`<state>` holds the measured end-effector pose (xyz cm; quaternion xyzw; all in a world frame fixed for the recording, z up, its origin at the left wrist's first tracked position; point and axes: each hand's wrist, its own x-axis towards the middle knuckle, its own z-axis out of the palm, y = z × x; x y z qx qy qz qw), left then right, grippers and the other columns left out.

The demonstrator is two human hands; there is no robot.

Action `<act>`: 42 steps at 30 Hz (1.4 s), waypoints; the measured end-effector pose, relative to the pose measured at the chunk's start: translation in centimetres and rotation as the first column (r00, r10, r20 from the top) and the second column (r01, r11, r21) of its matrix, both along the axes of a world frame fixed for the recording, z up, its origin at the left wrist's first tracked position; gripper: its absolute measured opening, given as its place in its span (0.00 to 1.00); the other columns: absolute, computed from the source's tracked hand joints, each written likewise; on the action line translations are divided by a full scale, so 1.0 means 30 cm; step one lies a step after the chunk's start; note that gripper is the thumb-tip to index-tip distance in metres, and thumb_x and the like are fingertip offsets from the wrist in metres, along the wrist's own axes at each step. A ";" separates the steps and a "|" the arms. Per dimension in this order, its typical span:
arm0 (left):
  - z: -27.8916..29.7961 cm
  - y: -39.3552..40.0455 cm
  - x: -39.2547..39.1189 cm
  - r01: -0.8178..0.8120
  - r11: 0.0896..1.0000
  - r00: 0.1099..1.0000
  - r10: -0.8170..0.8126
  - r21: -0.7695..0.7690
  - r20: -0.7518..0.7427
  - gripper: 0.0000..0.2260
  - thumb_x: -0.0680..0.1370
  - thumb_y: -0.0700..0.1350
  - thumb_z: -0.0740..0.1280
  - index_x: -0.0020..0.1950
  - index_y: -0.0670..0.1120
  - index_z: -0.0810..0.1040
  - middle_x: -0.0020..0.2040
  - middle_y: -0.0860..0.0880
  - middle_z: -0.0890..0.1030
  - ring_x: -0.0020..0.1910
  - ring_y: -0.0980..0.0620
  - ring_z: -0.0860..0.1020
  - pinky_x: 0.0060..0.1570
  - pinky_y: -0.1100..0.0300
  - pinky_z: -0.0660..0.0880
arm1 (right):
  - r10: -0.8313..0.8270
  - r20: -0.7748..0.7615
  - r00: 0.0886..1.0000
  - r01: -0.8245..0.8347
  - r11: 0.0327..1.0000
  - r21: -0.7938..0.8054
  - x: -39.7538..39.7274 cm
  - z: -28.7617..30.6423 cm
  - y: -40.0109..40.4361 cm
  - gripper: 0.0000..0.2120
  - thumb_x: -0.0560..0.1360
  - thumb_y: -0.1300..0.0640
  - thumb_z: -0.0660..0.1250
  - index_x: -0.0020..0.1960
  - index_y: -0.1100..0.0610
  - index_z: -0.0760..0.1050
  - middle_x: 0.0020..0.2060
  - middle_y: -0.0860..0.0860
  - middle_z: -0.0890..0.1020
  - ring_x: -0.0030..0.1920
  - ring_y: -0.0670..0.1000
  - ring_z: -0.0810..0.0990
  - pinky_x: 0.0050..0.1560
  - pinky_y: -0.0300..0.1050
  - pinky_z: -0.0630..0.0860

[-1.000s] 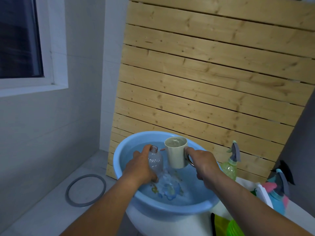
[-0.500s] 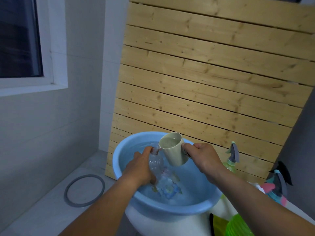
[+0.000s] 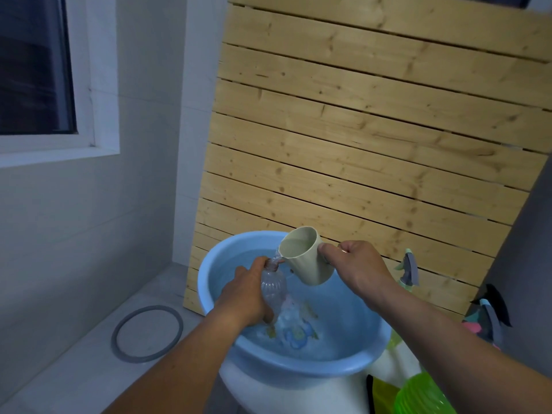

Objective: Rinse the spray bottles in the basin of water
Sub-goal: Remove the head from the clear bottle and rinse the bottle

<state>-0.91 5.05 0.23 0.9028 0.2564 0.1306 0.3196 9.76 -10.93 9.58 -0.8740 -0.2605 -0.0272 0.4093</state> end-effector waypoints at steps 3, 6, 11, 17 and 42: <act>-0.001 0.000 0.002 0.004 1.000 1.000 -0.004 -0.004 -0.005 0.42 0.62 0.45 0.80 0.66 0.64 0.59 0.56 0.51 0.65 0.47 0.44 0.77 0.47 0.54 0.75 | -0.003 0.026 1.000 0.003 1.000 -0.013 -0.002 0.012 -0.001 0.20 0.73 0.45 0.67 0.28 0.54 0.67 0.21 0.46 0.67 0.26 0.49 0.65 0.30 0.43 0.62; -0.005 0.001 0.002 0.007 1.000 1.000 -0.007 0.003 0.005 0.40 0.61 0.45 0.80 0.63 0.65 0.59 0.56 0.50 0.66 0.46 0.44 0.77 0.44 0.55 0.74 | -0.002 0.044 0.999 0.003 1.000 -0.026 -0.003 0.022 -0.001 0.20 0.73 0.46 0.67 0.27 0.54 0.68 0.21 0.47 0.67 0.26 0.50 0.65 0.30 0.43 0.62; -0.009 0.005 0.004 0.015 1.000 1.000 -0.015 0.009 0.000 0.41 0.61 0.46 0.80 0.61 0.66 0.57 0.54 0.51 0.65 0.41 0.47 0.75 0.40 0.57 0.71 | -0.009 0.072 0.997 0.014 0.998 -0.060 -0.008 0.026 0.005 0.20 0.73 0.46 0.67 0.27 0.53 0.68 0.20 0.46 0.67 0.25 0.50 0.65 0.28 0.42 0.61; -0.011 0.001 0.004 0.019 1.000 1.000 -0.019 -0.008 0.018 0.38 0.60 0.45 0.80 0.52 0.69 0.56 0.53 0.51 0.65 0.41 0.46 0.75 0.40 0.57 0.71 | -0.037 0.145 0.989 0.053 0.993 -0.102 -0.010 0.032 0.009 0.23 0.72 0.45 0.67 0.25 0.54 0.64 0.17 0.46 0.64 0.24 0.50 0.64 0.27 0.42 0.59; -0.014 0.006 0.006 0.016 1.000 1.000 -0.016 -0.002 0.017 0.42 0.61 0.46 0.81 0.64 0.63 0.59 0.56 0.51 0.65 0.44 0.47 0.73 0.44 0.55 0.73 | -0.020 0.281 0.960 0.075 0.980 -0.186 -0.016 0.056 0.022 0.21 0.73 0.44 0.65 0.27 0.54 0.68 0.22 0.47 0.70 0.27 0.51 0.69 0.29 0.43 0.64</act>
